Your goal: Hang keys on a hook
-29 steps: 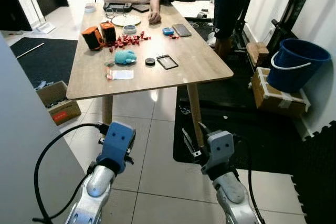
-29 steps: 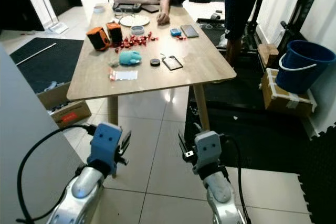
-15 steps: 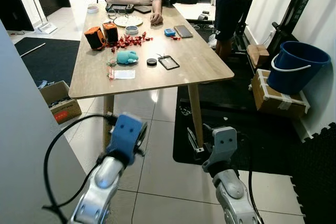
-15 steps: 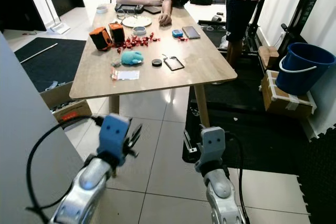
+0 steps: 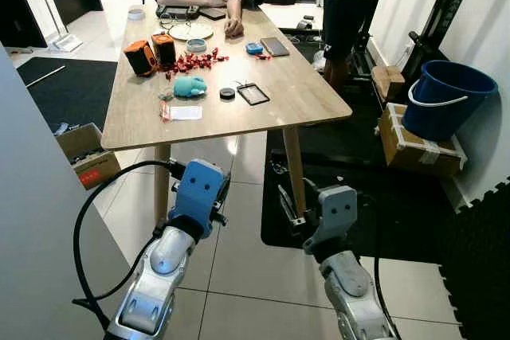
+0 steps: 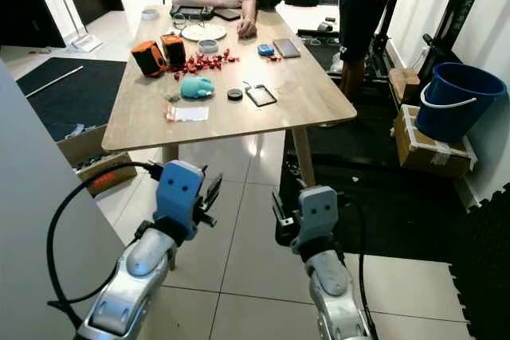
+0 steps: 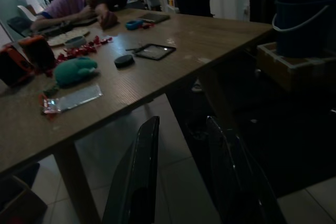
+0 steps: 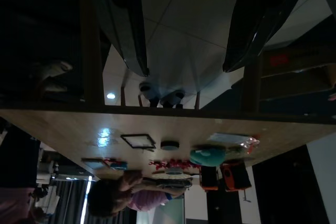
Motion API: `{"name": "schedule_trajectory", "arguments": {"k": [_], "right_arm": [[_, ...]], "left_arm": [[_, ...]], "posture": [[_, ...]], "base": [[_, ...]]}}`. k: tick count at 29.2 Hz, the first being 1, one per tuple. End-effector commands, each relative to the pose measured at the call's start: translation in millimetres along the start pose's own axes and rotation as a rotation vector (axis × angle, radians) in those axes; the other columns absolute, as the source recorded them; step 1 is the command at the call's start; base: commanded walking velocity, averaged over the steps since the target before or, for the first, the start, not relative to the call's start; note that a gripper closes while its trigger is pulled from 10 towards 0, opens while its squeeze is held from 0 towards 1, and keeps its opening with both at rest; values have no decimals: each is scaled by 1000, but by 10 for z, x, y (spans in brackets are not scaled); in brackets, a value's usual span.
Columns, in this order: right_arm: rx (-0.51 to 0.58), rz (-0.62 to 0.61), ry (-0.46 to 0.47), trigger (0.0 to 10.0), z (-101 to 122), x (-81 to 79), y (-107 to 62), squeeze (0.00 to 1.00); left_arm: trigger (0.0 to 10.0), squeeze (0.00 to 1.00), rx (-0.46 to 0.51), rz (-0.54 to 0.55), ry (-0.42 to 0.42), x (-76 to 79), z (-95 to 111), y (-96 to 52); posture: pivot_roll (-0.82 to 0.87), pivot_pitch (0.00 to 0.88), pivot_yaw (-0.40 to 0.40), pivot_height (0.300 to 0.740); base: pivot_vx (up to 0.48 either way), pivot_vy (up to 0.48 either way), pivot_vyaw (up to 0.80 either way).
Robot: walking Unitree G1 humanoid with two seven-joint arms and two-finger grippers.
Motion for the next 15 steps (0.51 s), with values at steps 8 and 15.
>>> {"name": "schedule_trajectory", "arguments": {"k": [8,15], "right_arm": [[-21,24,-44,10000,-23,-50,3,0],[-22,21,-39,10000,-26,-53,-1,0]], "left_arm": [[10000,0,-10,15,-6,-3,-21,-2],[10000,0,-14,16,-8,-4,-25,-3]], "posture": [[64,100,16,740],[65,106,16,740]], "base": [[480,0,0],[480,0,0]]}}
Point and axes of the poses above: a point about 5 cm out from each wrist's last joint towards the gripper, its own y axis pointing out of the wrist towards the gripper, its own z axis along the axis of the wrist's last joint, x = y × z, the point moved 6 cm from there along y, pointing out of the wrist towards the gripper, and after that the axes turned 14 degrees about y, right-handed, at the moved point
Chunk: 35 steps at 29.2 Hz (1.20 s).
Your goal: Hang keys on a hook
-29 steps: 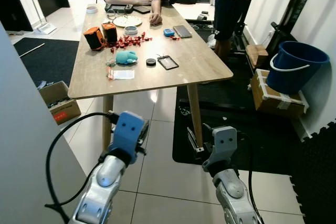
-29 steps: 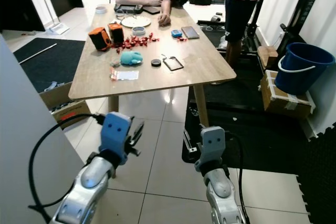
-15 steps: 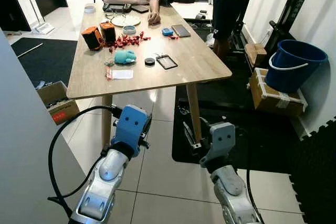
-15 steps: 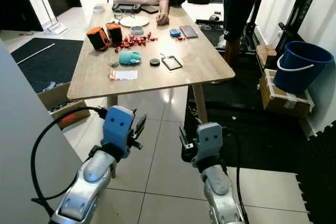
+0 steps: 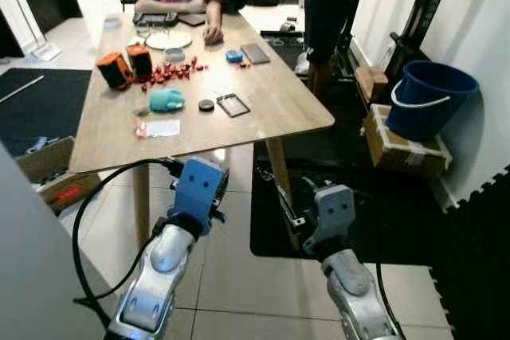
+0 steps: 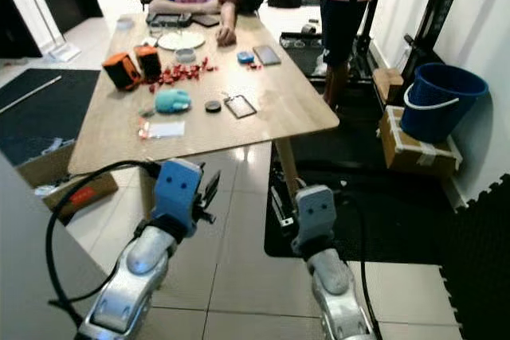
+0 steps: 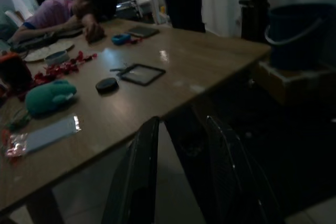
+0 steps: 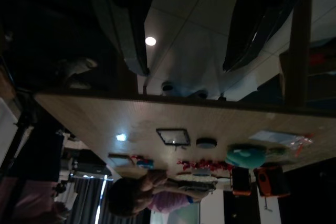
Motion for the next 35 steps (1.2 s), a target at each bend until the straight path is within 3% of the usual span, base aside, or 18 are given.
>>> {"name": "schedule_trajectory", "arguments": {"k": [1,9,30,35], "right_arm": [[-5,12,9,10000,-11,-66,2,0],[-8,12,4,10000,-13,-67,8,0],[-10,20,21,10000,-18,-87,9,0],[-10,21,25,10000,-20,-89,8,0]], "left_arm": [[10000,0,-26,11,7,-32,-71,-28],[10000,0,-29,11,6,-27,-81,-29],[10000,0,-24,13,3,-25,-60,-24],[10000,0,2,-24,-18,16,-8,-57]], "posture": [[65,106,16,740],[65,106,16,740],[68,108,14,740],[67,107,15,740]], "base": [[480,0,0],[480,0,391],[469,0,0],[207,0,0]]}}
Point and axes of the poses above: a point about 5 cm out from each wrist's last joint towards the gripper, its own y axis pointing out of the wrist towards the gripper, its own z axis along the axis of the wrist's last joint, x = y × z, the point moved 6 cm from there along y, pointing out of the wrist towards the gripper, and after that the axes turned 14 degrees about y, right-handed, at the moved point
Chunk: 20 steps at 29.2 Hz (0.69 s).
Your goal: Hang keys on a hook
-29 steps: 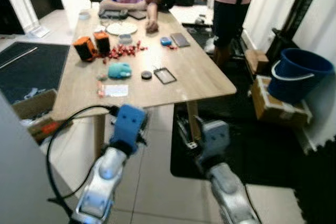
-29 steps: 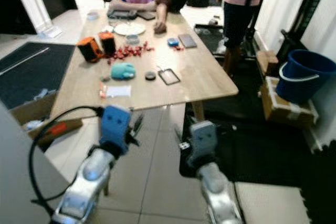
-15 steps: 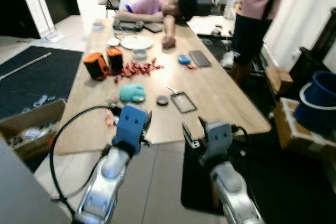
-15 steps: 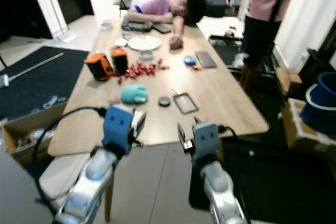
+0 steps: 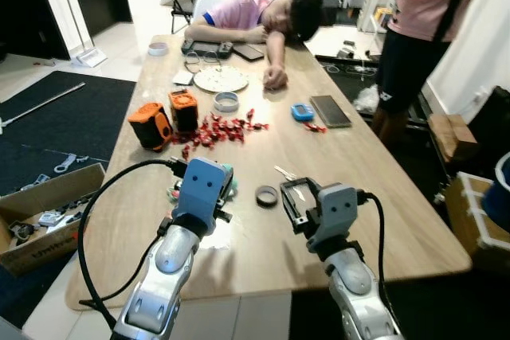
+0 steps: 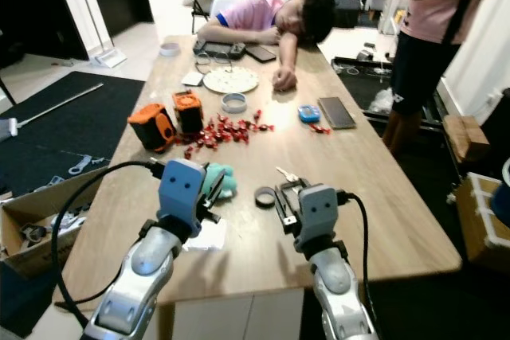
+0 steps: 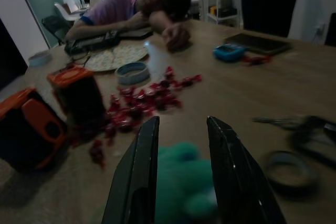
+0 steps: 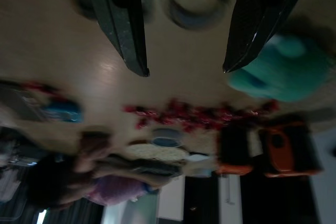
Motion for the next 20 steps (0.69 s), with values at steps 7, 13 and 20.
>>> {"name": "schedule_trajectory", "arguments": {"k": [7,13,20], "right_arm": [[-12,-15,-20,10000,-6,88,-51,0],[-12,-18,-27,10000,0,115,-58,0],[-12,-24,-41,10000,17,185,-20,0]], "left_arm": [[10000,0,-104,-260,178,185,-167,-293],[10000,0,-241,-331,119,138,-295,-540],[10000,0,-372,-367,5,102,-348,-762]], "posture": [[67,107,15,740],[71,113,25,740],[98,112,20,740]], "base": [[0,0,0],[0,0,0],[0,0,0]]}}
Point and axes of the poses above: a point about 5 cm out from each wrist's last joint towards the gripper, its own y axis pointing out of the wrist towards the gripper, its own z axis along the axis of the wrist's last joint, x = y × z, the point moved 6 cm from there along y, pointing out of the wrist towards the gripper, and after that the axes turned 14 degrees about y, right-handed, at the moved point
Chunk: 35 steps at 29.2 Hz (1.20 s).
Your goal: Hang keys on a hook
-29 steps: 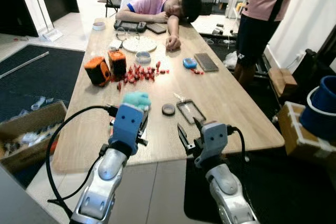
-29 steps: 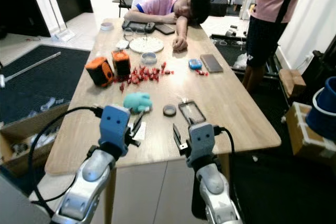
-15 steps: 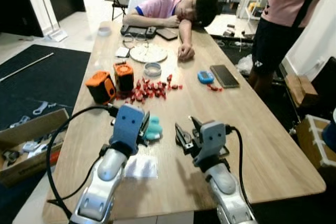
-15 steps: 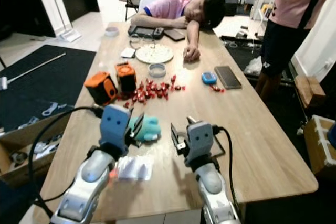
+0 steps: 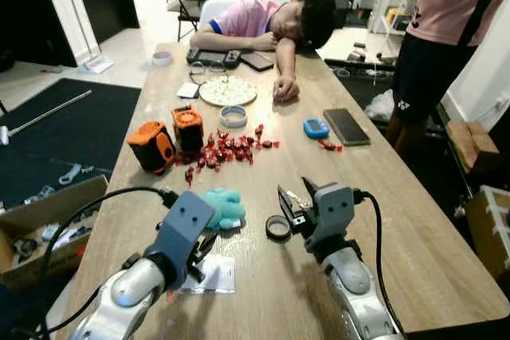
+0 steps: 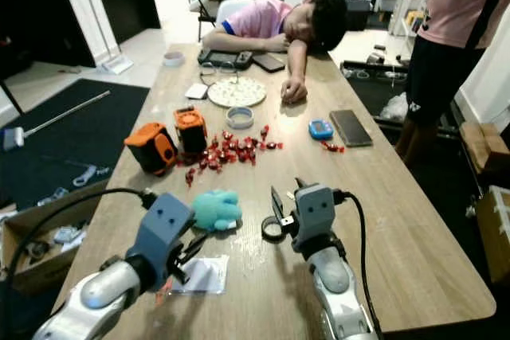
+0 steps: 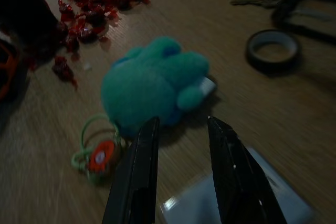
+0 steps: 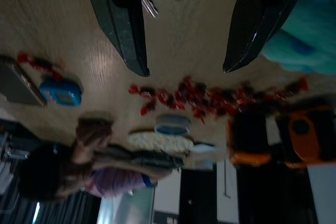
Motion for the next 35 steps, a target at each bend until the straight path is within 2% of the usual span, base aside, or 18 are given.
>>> {"name": "schedule_trajectory", "arguments": {"k": [1,5,7,10,11,12,13,17,20,22,24,25,26,30,33,35], "right_arm": [[-12,-6,2,10000,-31,32,-1,0],[-11,-8,-1,10000,-28,47,1,0],[-14,-15,-3,10000,-41,76,-14,0],[-17,-16,-2,10000,-52,79,-22,0],[-18,-15,0,10000,-61,63,-26,0],[-18,-15,0,10000,-61,63,-26,0],[-19,-14,2,10000,-64,49,-28,0],[-18,-14,4,10000,-62,41,-29,0],[-18,-20,4,10000,-64,57,-50,0],[-20,-25,5,10000,-72,74,-69,0],[-21,-25,5,10000,-73,73,-70,0],[-22,-25,7,10000,-76,69,-68,0],[-23,-24,9,10000,-81,63,-62,0],[-26,-20,16,10000,-95,42,-47,0],[-26,-8,22,10000,-96,-5,-17,0],[-24,-6,23,10000,-91,-9,-15,0]], "left_arm": [[10000,0,-31,-35,-11,-13,-67,-74],[10000,0,-40,-49,-28,-64,-102,-132],[10000,0,-58,-42,-82,-187,-150,-209],[10000,0,-76,-24,-97,-235,-168,-216],[10000,0,-118,37,-113,-307,-234,-169],[10000,0,-118,37,-113,-307,-234,-169],[10000,0,-157,74,-122,-345,-280,-143],[10000,0,-183,92,-133,-361,-312,-134],[9843,0,-217,72,-135,-351,-372,-188],[8745,0,-236,54,-135,-345,-423,-239],[8745,0,-235,50,-142,-334,-424,-243],[8902,0,-220,38,-163,-305,-387,-234],[10000,0,-193,24,-180,-265,-312,-204],[10000,0,-153,21,-200,-204,-183,-111],[10000,0,-145,108,-160,-247,-106,115],[10000,0,-155,142,-150,-292,-110,182]], "posture": [[101,110,21,740],[105,109,23,740],[116,110,25,740],[119,109,28,740],[112,110,32,740],[112,110,32,740],[107,108,34,740],[104,109,36,740],[101,114,40,740],[105,118,40,740],[109,121,40,740],[109,121,40,740],[118,124,35,740],[118,124,35,740],[118,128,28,740],[113,129,31,740]], "base": [[0,0,0],[0,0,0],[0,0,0],[0,0,0],[0,0,0],[0,0,0],[0,0,0],[0,0,0],[0,0,0],[0,0,0],[0,0,0],[0,0,0],[0,0,0],[0,0,0],[0,0,0],[0,0,0]]}}
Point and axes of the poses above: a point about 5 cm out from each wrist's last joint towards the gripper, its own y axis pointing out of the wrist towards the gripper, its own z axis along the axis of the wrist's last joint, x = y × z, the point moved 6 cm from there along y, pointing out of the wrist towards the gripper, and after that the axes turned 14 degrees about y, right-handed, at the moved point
